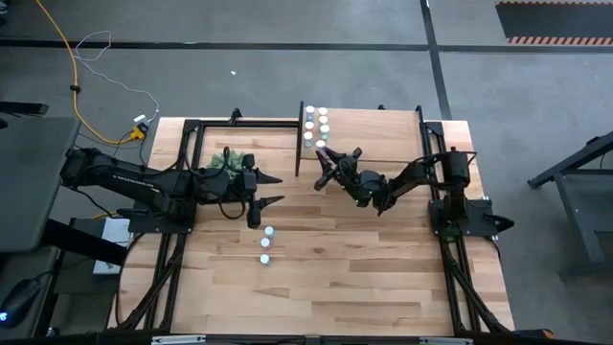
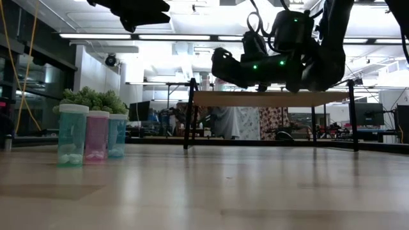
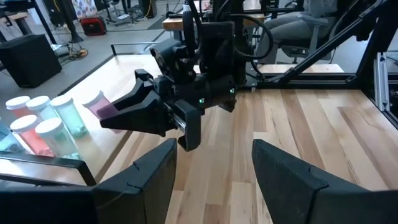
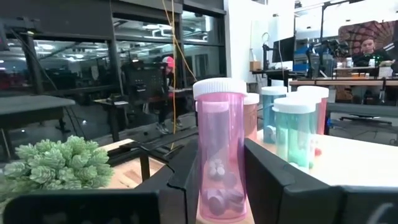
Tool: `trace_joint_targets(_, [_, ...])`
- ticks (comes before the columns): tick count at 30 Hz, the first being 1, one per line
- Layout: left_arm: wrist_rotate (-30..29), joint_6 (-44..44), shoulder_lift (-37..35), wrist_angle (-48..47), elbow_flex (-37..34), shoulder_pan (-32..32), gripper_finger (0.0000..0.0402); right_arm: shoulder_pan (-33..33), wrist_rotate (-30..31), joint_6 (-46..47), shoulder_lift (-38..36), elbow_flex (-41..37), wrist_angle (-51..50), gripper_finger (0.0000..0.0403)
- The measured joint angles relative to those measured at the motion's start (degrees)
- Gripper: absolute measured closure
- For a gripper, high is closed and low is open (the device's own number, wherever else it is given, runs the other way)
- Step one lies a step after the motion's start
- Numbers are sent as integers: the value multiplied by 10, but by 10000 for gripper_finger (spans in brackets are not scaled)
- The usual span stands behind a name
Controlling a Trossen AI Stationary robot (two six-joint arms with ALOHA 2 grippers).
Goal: Pick and place medicine bottles onto shelf by color
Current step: Put the transparent pink medicine bottle on the shelf
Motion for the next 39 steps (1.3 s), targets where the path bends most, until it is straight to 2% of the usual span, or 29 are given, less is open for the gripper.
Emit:
trace_joint_targets(18, [0, 0, 0, 0, 0, 0, 202, 0, 16, -7, -1, -1, -30, 313])
trace_joint_targets(27, [0, 0, 0, -2, 0, 0, 202, 0, 17, -21, 0, -1, -33, 291])
trace_joint_targets(39, [0, 0, 0, -2, 0, 0, 202, 0, 27, -26, 1, -1, -39, 289])
